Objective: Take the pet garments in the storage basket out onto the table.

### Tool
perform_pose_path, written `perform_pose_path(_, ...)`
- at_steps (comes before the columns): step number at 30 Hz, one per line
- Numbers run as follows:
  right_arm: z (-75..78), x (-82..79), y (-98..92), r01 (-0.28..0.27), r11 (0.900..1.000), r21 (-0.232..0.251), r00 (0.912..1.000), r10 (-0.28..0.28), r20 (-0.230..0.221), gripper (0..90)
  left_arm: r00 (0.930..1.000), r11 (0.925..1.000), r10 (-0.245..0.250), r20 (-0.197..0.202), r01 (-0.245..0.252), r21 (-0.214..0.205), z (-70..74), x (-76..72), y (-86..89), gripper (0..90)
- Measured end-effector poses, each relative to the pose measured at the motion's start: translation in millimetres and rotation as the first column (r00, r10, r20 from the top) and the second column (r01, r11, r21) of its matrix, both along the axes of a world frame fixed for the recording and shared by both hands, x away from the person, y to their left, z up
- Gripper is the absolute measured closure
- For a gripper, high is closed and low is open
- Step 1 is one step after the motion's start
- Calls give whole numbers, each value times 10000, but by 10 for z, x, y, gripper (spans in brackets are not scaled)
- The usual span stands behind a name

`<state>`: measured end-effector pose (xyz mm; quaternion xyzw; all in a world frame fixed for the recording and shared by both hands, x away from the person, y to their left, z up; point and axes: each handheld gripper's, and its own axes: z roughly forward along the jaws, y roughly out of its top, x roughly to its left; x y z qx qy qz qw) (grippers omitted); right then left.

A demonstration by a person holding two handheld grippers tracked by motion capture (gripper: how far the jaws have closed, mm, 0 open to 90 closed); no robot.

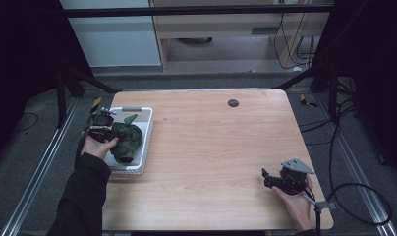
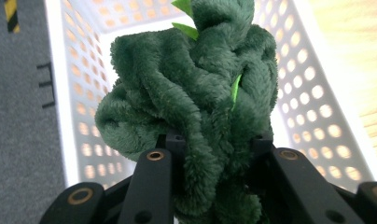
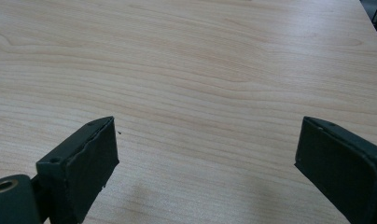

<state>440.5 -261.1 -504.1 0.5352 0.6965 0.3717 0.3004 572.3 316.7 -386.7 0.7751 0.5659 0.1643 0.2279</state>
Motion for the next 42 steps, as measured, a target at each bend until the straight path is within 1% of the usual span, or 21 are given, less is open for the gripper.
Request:
perform_pose_path(3,-1,0,2,-9,10000,0,10000,9,-6,58,9993,9999,-39,375,42,-91,145,-49,32,697)
perform_pose_path(9,0,-1,2,11,10000,0,10000,-11,-3,57,9955,9995,-273,902,283,-103,387,-151,57,697)
perform_pose_path(14,0,-1,2,10,10000,-12,10000,-10,4,57,9917,9985,-546,1163,548,22,529,-224,29,697)
perform_pose_path(19,-2,0,4,11,10000,0,10000,-11,-8,57,9864,9962,-860,1401,868,5,645,-292,-29,696)
perform_pose_path(21,-2,-1,5,7,10000,2,10000,-7,-15,57,9841,9943,-1053,1429,1063,1,691,-318,-56,697)
perform_pose_path(25,-3,0,5,13,10000,1,10000,-13,-23,58,9772,9882,-1522,1483,1534,35,779,-376,-120,697)
perform_pose_path(27,-3,0,5,5,10000,7,10000,-5,-25,58,9718,9829,-1816,1506,1841,-26,822,-415,-168,696)
perform_pose_path(29,-4,0,6,6,10000,3,10000,-6,-26,58,9657,9776,-2087,1542,2104,54,863,-449,-210,697)
perform_pose_path(30,-4,1,5,0,10000,-10,10000,0,-23,58,9618,9735,-2269,1531,2288,52,887,-468,-235,697)
perform_pose_path(32,-3,0,7,6,10000,6,10000,-6,-24,58,9566,9681,-2465,1556,2505,-59,916,-494,-270,697)
perform_pose_path(34,-3,-1,6,2,10000,5,10000,-2,-23,58,9491,9606,-2750,1539,2781,13,955,-526,-319,697)
perform_pose_path(35,-3,-1,6,-1,10000,7,10000,1,-19,59,9464,9579,-2844,1532,2871,42,967,-537,-337,697)
perform_pose_path(37,-3,0,6,-18,10000,-12,10000,18,-4,59,9386,9498,-3102,1509,3128,70,997,-566,-381,696)
perform_pose_path(40,-3,0,6,-23,10000,-19,10000,23,5,60,9286,9396,-3405,1477,3420,158,1033,-606,-446,696)
perform_pose_path(42,-3,0,6,-24,10000,-21,10000,24,16,60,9194,9305,-3642,1485,3658,176,1053,-638,-508,697)
